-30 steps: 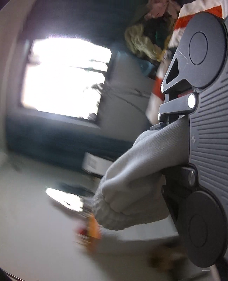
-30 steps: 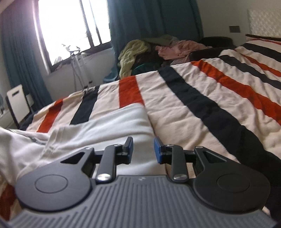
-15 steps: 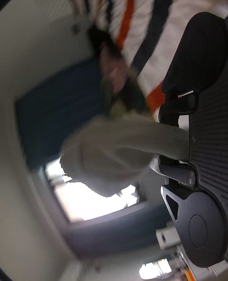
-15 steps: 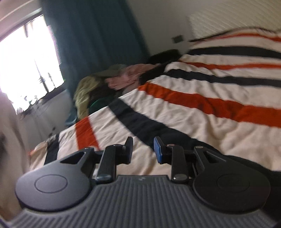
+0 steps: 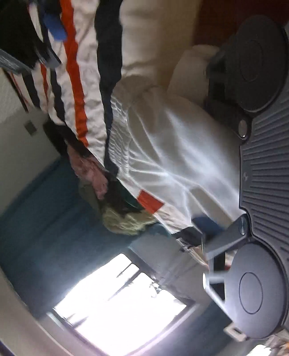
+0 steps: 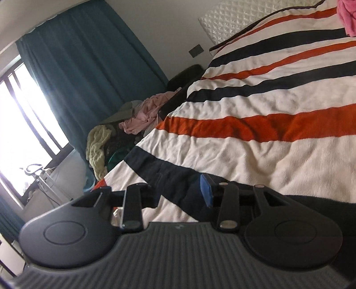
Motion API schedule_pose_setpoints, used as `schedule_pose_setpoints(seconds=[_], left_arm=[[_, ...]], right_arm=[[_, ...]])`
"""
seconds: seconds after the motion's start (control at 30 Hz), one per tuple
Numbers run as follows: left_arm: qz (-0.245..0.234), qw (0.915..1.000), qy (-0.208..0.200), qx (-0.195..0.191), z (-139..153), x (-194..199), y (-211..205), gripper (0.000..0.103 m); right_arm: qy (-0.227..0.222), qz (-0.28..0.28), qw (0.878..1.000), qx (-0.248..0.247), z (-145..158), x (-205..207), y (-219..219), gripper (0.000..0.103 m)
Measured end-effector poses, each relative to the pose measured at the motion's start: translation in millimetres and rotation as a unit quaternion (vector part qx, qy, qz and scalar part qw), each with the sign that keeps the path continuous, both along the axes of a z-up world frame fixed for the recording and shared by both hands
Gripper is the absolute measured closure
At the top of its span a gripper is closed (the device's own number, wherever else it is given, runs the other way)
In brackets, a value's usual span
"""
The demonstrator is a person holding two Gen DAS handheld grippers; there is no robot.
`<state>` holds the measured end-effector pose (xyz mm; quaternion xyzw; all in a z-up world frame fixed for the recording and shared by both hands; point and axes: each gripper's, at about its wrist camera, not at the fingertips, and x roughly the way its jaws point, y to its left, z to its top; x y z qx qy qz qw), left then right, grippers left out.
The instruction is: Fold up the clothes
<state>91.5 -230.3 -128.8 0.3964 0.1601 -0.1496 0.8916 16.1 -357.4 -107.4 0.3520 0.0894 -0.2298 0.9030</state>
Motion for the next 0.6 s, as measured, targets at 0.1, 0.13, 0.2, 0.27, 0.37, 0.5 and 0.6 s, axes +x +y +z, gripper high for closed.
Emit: schedule_pose_setpoints(seconds=[0.1, 0.13, 0.2, 0.27, 0.37, 0.5, 0.6], left_arm=[[-0.016, 0.9992, 0.024, 0.029, 11, -14, 31, 0.009], [-0.019, 0.9986, 0.024, 0.043, 13, -20, 45, 0.007], [-0.025, 0.9967, 0.022, 0.073, 15, -31, 73, 0.005], [-0.022, 0.9952, 0.026, 0.092, 11, -35, 94, 0.004], [0.014, 0.9970, 0.032, 0.069, 11, -39, 139, 0.003], [0.079, 0.9945, 0.069, -0.005, 22, -28, 184, 0.004], [0.105, 0.9907, 0.071, -0.048, 35, -12, 204, 0.004]], right_arm=[[0.001, 0.020, 1.000, 0.000, 1, 2, 3, 0.062], [0.003, 0.030, 1.000, -0.001, 1, 3, 6, 0.059], [0.005, 0.049, 0.999, -0.001, 2, 5, 10, 0.046], [0.002, 0.069, 0.998, 0.001, 4, 7, 15, 0.030], [0.002, 0.102, 0.995, 0.011, 5, 8, 23, 0.020], [0.015, 0.149, 0.986, 0.072, -2, 11, 30, 0.020], [0.019, 0.192, 0.975, 0.115, -12, 17, 35, 0.019]])
